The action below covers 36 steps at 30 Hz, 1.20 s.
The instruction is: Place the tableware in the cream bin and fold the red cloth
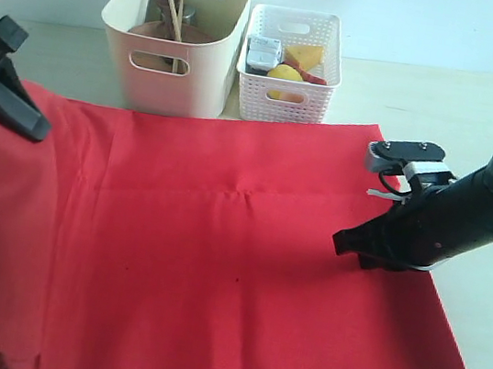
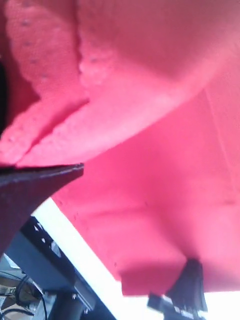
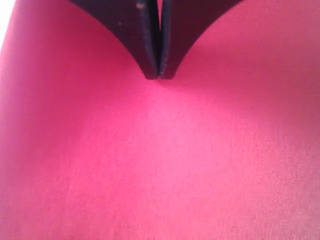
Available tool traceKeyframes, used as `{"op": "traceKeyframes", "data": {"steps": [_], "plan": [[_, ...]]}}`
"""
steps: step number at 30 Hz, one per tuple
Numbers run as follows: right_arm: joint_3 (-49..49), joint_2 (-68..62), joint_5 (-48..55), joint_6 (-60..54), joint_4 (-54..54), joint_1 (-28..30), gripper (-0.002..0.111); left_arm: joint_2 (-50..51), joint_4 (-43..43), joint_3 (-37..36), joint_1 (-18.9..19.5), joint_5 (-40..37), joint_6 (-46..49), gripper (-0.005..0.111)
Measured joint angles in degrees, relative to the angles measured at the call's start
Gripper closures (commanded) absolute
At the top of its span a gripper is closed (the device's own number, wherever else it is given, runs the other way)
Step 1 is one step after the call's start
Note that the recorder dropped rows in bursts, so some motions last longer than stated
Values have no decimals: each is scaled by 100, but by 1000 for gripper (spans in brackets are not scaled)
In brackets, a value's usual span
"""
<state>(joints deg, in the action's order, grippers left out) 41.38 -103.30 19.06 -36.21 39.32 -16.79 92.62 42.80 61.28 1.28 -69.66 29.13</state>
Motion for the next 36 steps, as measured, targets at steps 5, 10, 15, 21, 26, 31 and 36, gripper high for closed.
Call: {"op": "traceKeyframes", "data": {"steps": [5,10,15,21,26,31,36], "plan": [[0,0,0,4,11,0,108,81,327,422,-446,0,-144,105],[0,0,0,13,99,0,108,378,556,761,-1034,0,-267,105],[0,0,0,13,123,0,108,921,640,1114,-1614,-12,-447,105],[0,0,0,17,123,0,108,1729,752,1802,-2243,-12,-679,105],[0,-4,0,26,205,0,108,2324,772,2437,-2598,-12,-950,105],[132,234,375,267,-199,0,108,3019,809,3342,-2993,-22,-1335,105],[177,1366,784,3038,-3224,0,108,3502,809,3829,-3208,-22,-1530,105]]}}
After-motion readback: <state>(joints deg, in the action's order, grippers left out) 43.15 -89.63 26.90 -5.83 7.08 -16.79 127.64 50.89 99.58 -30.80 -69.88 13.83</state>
